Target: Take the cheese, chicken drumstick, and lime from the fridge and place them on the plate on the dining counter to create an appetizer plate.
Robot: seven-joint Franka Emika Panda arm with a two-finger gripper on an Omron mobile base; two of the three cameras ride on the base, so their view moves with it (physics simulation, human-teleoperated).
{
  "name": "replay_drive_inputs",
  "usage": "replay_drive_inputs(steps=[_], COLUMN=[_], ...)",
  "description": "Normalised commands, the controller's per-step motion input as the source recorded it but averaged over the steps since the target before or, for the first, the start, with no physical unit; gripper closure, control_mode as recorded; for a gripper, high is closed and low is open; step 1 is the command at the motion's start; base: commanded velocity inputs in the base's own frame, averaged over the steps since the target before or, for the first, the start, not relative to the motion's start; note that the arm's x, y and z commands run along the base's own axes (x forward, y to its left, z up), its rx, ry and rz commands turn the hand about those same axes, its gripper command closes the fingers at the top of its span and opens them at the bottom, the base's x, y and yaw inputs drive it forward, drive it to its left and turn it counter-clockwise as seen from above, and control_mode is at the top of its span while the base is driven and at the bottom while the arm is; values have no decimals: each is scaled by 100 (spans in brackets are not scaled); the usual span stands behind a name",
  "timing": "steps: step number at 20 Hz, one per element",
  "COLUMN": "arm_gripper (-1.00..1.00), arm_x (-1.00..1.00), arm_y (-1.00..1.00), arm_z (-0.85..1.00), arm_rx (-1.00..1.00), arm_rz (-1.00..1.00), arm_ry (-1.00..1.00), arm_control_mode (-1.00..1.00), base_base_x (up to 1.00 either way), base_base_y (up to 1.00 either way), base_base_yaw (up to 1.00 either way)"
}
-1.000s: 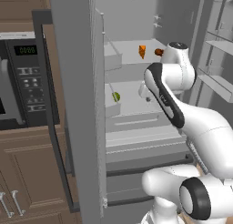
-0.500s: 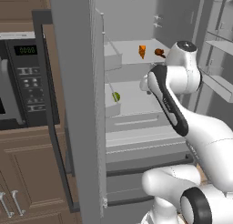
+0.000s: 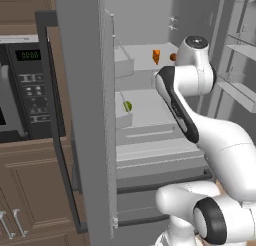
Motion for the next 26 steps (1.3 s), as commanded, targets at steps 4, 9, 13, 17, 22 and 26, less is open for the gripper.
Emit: replay_drive_inputs(steps=[4,9,13,17,22,26], arm_gripper=[-100,-100,-100,-100,-100,-100], arm_x=[27,28,19,14,20,35], arm_y=[0,0,-8,-29,-27,-17], arm_z=[37,29,17,3,0,0], arm_rx=[0,-1,-1,0,0,0], arm_rz=[-12,-11,-11,-9,-4,0], arm_ry=[0,0,1,1,0,0], arm_control_mode=[-100,-100,-100,-100,-100,-100], base_base_x=[0,0,0,0,0,0], base_base_y=[0,0,0,0,0,0], base_base_yaw=[0,0,0,0,0,0])
